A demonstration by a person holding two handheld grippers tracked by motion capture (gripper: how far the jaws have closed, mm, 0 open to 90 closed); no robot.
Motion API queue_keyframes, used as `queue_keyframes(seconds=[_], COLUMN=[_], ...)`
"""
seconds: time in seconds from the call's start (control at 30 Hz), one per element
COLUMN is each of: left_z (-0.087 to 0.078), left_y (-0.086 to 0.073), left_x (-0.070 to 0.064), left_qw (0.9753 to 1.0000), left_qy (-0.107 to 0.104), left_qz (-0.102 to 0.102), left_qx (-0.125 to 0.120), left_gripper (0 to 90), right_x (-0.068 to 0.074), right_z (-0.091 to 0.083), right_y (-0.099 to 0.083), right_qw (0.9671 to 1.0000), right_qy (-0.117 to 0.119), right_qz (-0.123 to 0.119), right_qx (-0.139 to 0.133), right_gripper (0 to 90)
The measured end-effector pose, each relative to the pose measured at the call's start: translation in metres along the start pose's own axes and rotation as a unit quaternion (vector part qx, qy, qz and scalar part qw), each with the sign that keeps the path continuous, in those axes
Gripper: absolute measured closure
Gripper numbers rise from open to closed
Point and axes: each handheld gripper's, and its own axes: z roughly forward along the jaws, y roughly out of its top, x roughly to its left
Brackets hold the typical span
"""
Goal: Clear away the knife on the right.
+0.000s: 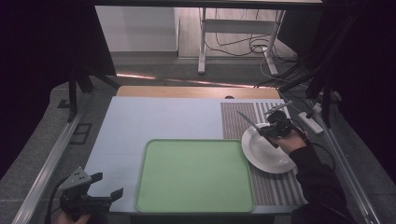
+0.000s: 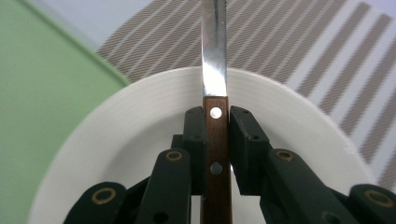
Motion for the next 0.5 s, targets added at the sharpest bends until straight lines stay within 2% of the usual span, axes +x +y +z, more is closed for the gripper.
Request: queue_keyframes(seconds=[0.27,0.5], left_z=[0.0,0.001], left_y=[0.0,0.0], left_x=[-0.001,-0.001], left_qw=[1.0,1.0], left_qy=[0.001,0.002], left_qz=[0.003,0.004], left_qx=[0.001,0.002], left_gripper=[2.7,2.7], right_x=[0.037,0.069], right_z=[-0.002,-0.005], right_y=[-0.007,-0.012], right_qw=[0.9992,0.997], right_qy=[0.027,0.053], right_qz=[-0.03,-0.056], right_qx=[-0.001,-0.001], right_gripper=[77.7,77.7])
